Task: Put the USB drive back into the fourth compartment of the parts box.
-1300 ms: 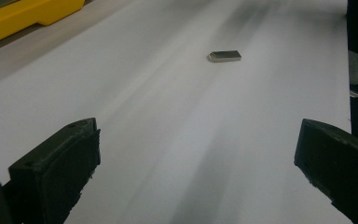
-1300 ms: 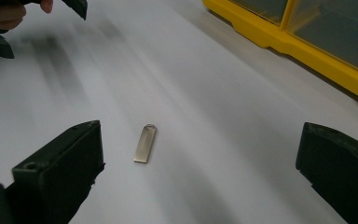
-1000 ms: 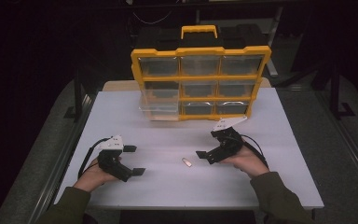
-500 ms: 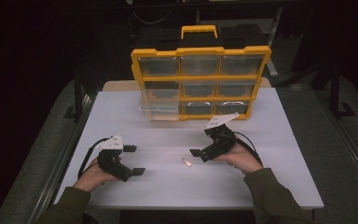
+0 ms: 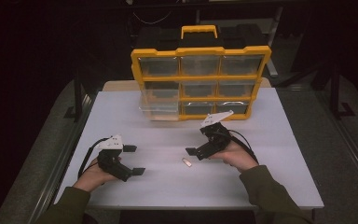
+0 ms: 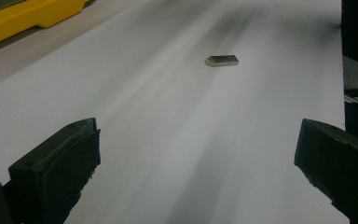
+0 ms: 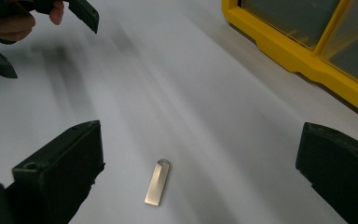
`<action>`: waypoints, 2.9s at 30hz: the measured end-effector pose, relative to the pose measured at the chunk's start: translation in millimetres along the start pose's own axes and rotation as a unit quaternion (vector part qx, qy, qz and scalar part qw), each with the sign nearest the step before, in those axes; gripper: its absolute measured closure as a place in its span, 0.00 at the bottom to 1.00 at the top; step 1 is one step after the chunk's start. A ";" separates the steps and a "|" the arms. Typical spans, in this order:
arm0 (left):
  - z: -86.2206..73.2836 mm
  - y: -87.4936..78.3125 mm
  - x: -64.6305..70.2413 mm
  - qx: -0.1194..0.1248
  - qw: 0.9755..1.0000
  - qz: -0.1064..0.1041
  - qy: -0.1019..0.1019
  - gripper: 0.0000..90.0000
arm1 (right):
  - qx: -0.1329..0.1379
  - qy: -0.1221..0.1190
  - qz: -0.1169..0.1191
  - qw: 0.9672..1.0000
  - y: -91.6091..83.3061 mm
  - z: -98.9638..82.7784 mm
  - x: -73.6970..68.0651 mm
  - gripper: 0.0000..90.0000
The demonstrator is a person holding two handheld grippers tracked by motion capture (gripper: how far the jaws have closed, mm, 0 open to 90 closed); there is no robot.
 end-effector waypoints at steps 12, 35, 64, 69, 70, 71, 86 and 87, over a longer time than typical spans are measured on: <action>0.4 -0.3 0.6 0.002 1.000 -0.001 0.000 0.00 | -0.001 -0.008 0.005 1.000 7.6 8.8 -5.5 0.00; 0.3 0.3 0.7 0.001 1.000 -0.002 0.000 0.00 | -0.013 -0.022 0.005 1.000 24.2 16.2 -15.5 0.00; -1.5 1.0 1.8 0.000 1.000 0.002 0.006 0.00 | -0.036 -0.044 0.008 0.998 29.4 -1.5 -25.4 0.00; -2.1 0.2 1.6 0.001 1.000 0.003 0.005 0.00 | -0.038 -0.047 0.007 0.998 30.0 -3.2 -25.3 0.00; -1.9 -0.1 1.8 0.003 1.000 0.003 0.005 0.00 | -0.038 -0.047 0.007 0.998 30.1 -3.6 -25.3 0.00; -1.9 -0.2 1.7 0.003 1.000 0.003 0.005 0.00 | -0.041 -0.048 0.007 0.998 30.4 -5.3 -25.5 0.00; -2.5 -1.4 1.9 0.002 1.000 0.004 0.004 0.00 | -0.056 -0.058 0.012 0.997 32.4 -16.1 -29.0 0.01; -2.5 -1.4 2.0 0.003 1.000 0.004 0.004 0.00 | -0.059 -0.057 0.012 0.997 32.4 -17.2 -29.5 0.01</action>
Point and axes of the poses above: each handheld gripper's, and its own axes: y roughly forward along the jaws, z roughly out of its top, x roughly to its right, the point moved 9 cm from there along y, roughly forward along the jaws, and after that the axes turned 15 degrees about -z, right-handed, at the moved point
